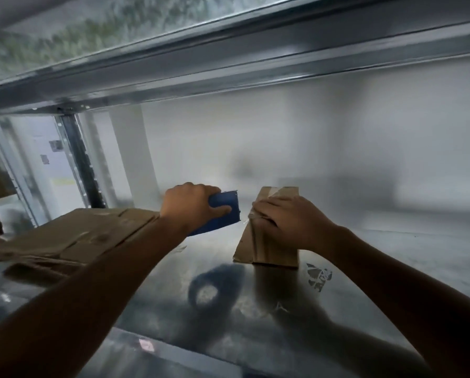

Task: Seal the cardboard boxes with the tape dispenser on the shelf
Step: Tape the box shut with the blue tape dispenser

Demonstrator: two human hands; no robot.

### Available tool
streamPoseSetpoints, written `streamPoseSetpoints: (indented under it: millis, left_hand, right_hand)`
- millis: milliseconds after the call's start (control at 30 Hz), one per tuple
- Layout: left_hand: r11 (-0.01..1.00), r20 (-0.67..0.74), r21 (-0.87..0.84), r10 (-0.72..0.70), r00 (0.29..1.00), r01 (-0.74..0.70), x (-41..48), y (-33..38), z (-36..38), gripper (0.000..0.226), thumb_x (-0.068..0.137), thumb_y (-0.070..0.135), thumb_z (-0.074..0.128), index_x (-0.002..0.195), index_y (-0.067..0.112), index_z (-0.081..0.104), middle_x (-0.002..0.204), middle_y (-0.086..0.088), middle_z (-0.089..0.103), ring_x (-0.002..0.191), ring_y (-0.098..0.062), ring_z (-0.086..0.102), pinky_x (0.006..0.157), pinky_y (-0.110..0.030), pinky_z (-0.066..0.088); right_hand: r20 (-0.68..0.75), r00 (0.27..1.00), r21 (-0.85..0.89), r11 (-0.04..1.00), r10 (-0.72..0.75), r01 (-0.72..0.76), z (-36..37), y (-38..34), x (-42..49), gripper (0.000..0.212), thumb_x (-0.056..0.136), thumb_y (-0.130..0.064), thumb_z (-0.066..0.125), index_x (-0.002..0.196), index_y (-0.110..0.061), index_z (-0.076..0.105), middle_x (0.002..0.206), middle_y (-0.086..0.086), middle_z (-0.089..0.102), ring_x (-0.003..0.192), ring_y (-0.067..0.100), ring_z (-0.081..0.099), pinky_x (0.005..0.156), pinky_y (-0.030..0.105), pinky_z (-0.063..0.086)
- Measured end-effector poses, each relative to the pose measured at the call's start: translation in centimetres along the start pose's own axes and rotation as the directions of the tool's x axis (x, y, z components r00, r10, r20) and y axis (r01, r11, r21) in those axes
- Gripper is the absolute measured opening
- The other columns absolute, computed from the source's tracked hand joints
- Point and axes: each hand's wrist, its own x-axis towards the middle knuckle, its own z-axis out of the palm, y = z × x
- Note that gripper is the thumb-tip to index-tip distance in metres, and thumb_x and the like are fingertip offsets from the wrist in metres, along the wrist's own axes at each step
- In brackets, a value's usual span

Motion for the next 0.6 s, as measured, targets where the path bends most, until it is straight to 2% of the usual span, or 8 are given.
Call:
streamPoseSetpoints:
  millis: [100, 200, 267, 300, 367, 467, 600]
  left_hand:
    - [0.992, -0.128, -0.122, -0.031, 0.991, 0.015, 0.8, 1.2, 1.9, 0.05, 0.083, 0.082, 0.049, 0.113, 0.046, 0.066, 0.089, 0.011, 0.073, 0.069, -0.013, 0.053, 0.053, -0.021, 0.031]
    - [0.956, -0.275, -0.281, -0.16, 0.948, 0.08, 1.6, 1.7, 3.9, 0.052, 0.083, 0.079, 0.056, 0.117, 0.042, 0.07, 0.086, 0.005, 0.075, 0.075, -0.022, 0.068, 0.058, -0.024, 0.042]
    - [0.935, -0.363, -0.341, -0.228, 0.903, 0.099, 2.0, 1.9, 5.2, 0.051, 0.083, 0.077, 0.059, 0.115, 0.039, 0.07, 0.078, 0.002, 0.073, 0.07, -0.025, 0.069, 0.058, -0.027, 0.05]
    - [0.923, -0.39, -0.371, -0.256, 0.885, 0.104, 2.1, 2.1, 5.7, 0.051, 0.083, 0.077, 0.059, 0.114, 0.038, 0.07, 0.074, 0.002, 0.072, 0.066, -0.025, 0.068, 0.057, -0.03, 0.053]
    - [0.899, -0.403, -0.426, -0.29, 0.868, 0.102, 2.3, 2.4, 6.1, 0.053, 0.083, 0.079, 0.057, 0.114, 0.037, 0.07, 0.071, 0.003, 0.071, 0.063, -0.025, 0.067, 0.055, -0.034, 0.057]
    - [0.887, -0.45, -0.459, -0.274, 0.85, 0.043, 2.4, 2.6, 6.2, 0.05, 0.082, 0.075, 0.06, 0.113, 0.037, 0.071, 0.072, 0.003, 0.072, 0.061, -0.024, 0.067, 0.054, -0.035, 0.057]
    - [0.877, -0.463, -0.481, -0.254, 0.849, 0.0, 1.1, 2.6, 6.9, 0.054, 0.08, 0.074, 0.062, 0.117, 0.035, 0.073, 0.075, 0.003, 0.074, 0.061, -0.022, 0.067, 0.056, -0.03, 0.055]
  right_hand:
    - [-0.048, 0.998, 0.025, 0.999, -0.042, 0.043, -0.8, 0.2, -0.4, 0.06, 0.101, -0.05, 0.021, 0.131, -0.021, 0.065, 0.136, 0.001, 0.066, 0.121, 0.023, 0.062, 0.106, 0.041, 0.044]
    - [-0.046, 0.998, -0.077, 0.997, -0.036, 0.032, -0.7, 0.7, -0.4, 0.053, 0.104, -0.045, 0.028, 0.141, -0.024, 0.058, 0.145, -0.001, 0.06, 0.13, 0.023, 0.056, 0.112, 0.047, 0.038]
    - [-0.027, 1.0, -0.102, 0.995, -0.013, 0.01, -0.2, 0.6, -0.3, 0.055, 0.103, -0.046, 0.025, 0.147, -0.026, 0.051, 0.151, -0.003, 0.053, 0.137, 0.021, 0.05, 0.114, 0.044, 0.033]
    - [-0.025, 1.0, -0.093, 0.996, 0.002, -0.005, 0.0, 0.6, -0.3, 0.058, 0.102, -0.049, 0.023, 0.149, -0.027, 0.048, 0.153, -0.003, 0.05, 0.138, 0.02, 0.048, 0.114, 0.045, 0.036]
    - [-0.041, 0.998, -0.06, 0.997, 0.046, -0.048, 0.4, 0.4, -0.3, 0.063, 0.1, -0.057, 0.02, 0.149, -0.028, 0.047, 0.153, -0.005, 0.05, 0.137, 0.02, 0.048, 0.108, 0.048, 0.041]
    - [-0.08, 0.993, -0.018, 0.996, 0.085, -0.087, 0.7, 0.3, -0.1, 0.074, 0.098, -0.066, 0.015, 0.144, -0.023, 0.054, 0.145, -0.001, 0.058, 0.129, 0.023, 0.056, 0.102, 0.048, 0.046]
    - [-0.172, 0.979, -0.061, 0.991, 0.105, -0.117, 1.7, 0.1, -0.6, 0.066, 0.101, -0.061, 0.029, 0.137, -0.015, 0.06, 0.134, 0.005, 0.065, 0.12, 0.027, 0.061, 0.095, 0.045, 0.051]
